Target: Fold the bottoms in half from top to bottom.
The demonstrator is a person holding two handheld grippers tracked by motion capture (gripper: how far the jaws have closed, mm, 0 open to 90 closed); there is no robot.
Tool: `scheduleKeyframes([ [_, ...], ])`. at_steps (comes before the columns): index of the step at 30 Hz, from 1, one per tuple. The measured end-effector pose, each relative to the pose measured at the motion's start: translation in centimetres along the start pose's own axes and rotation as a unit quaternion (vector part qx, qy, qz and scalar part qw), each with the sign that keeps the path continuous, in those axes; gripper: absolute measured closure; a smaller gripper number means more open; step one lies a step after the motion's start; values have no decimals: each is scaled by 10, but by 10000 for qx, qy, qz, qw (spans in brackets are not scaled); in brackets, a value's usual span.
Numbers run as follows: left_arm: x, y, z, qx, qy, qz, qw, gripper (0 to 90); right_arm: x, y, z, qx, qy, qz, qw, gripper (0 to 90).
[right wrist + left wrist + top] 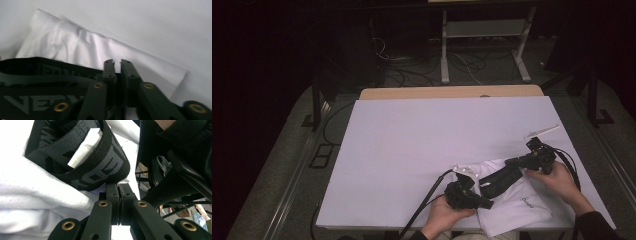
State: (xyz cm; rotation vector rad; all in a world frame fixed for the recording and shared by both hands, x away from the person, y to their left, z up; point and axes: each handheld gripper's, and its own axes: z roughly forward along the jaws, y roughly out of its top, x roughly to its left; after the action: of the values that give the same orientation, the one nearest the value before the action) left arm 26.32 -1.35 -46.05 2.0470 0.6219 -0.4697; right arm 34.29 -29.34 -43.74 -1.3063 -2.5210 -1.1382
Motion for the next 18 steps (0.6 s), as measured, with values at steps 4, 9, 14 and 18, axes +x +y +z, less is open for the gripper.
scheduleKeyframes([
  [4, -1, 2, 4, 14, -4, 30, 10000, 871, 3, 1, -10, -268, 2, -82, 9996, 859],
  [9, -2, 1, 5, 85, 32, 159, 9998, 831, 7, 0, -19, -409, 167, -196, 9988, 862],
  [14, -4, 0, 2, 147, 175, 278, 9994, 783, 9, -6, -29, -573, 372, -363, 9970, 863],
  [18, -5, -2, 0, 100, 229, 287, 9993, 674, 10, -12, -37, -672, 450, -391, 9960, 863],
])
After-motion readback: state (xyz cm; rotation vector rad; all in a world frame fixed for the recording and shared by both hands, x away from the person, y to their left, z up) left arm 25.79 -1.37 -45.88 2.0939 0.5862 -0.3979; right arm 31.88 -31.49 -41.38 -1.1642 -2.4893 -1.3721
